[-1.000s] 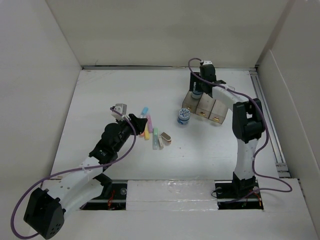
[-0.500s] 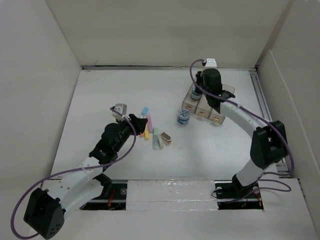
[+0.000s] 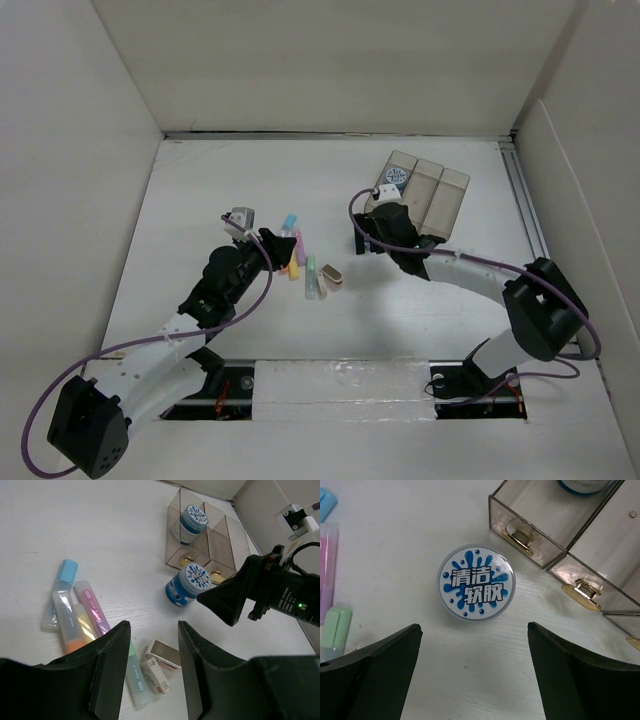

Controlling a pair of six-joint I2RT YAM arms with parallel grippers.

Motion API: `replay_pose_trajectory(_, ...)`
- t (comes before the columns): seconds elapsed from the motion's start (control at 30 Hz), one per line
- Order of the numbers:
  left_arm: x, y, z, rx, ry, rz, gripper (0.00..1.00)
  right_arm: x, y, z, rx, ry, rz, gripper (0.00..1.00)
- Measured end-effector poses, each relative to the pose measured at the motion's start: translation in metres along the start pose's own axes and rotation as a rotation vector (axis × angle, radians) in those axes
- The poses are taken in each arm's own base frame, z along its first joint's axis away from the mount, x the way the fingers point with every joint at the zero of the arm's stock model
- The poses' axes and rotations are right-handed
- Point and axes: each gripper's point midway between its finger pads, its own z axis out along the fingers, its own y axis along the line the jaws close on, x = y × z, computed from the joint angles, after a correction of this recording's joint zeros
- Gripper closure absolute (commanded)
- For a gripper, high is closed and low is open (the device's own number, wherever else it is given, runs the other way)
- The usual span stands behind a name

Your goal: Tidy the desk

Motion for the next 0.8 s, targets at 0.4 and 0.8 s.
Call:
replay_pose_trajectory(0.4,0.001,0.001,0.001,-0.004,0.005,0.001,0.61,-0.012,0.002,0.038,0.041,0.017,0.011,0.18)
replay_pose_trajectory(0.8,0.004,0.002,0.002,-0.008,0.012,0.001,0.61,-0.016,0.002,0.05,0.057,0.023,0.007,0.19)
